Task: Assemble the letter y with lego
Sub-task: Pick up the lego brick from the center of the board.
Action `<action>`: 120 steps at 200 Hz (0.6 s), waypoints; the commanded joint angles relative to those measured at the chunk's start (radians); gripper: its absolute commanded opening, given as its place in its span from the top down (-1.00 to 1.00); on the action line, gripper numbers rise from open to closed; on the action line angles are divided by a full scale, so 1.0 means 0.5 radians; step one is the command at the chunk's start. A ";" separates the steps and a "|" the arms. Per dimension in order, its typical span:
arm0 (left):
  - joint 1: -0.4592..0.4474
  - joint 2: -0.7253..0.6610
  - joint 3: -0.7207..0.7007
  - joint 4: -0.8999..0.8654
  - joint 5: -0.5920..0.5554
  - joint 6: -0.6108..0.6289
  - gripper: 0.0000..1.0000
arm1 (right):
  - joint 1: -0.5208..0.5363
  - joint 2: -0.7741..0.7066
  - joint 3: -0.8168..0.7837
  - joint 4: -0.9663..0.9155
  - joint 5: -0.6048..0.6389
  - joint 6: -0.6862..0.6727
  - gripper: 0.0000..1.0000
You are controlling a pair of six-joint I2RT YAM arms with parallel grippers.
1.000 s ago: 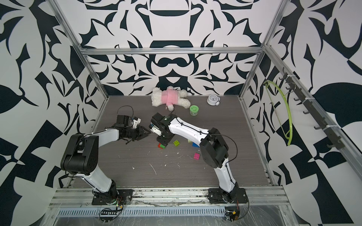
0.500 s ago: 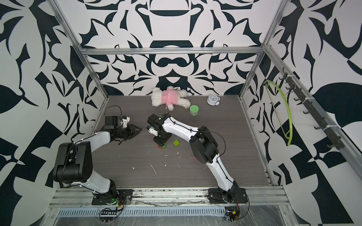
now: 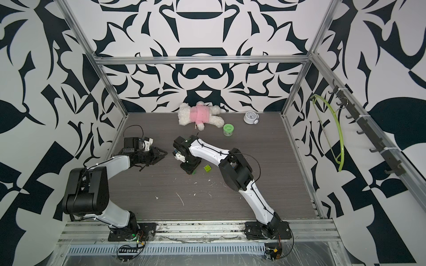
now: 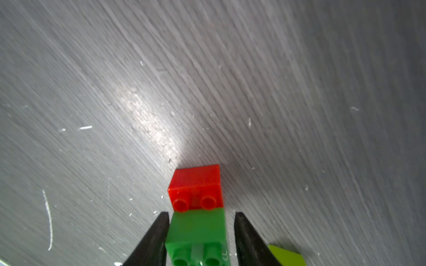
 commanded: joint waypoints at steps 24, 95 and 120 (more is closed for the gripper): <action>0.008 -0.026 -0.029 0.008 0.017 -0.002 0.24 | 0.008 -0.012 0.061 -0.021 -0.058 0.003 0.15; 0.010 -0.026 -0.036 0.017 0.023 -0.002 0.23 | 0.008 0.024 0.057 0.013 -0.078 0.012 0.14; 0.011 -0.028 -0.039 0.019 0.027 -0.002 0.24 | 0.008 0.035 0.063 0.013 -0.063 0.013 0.13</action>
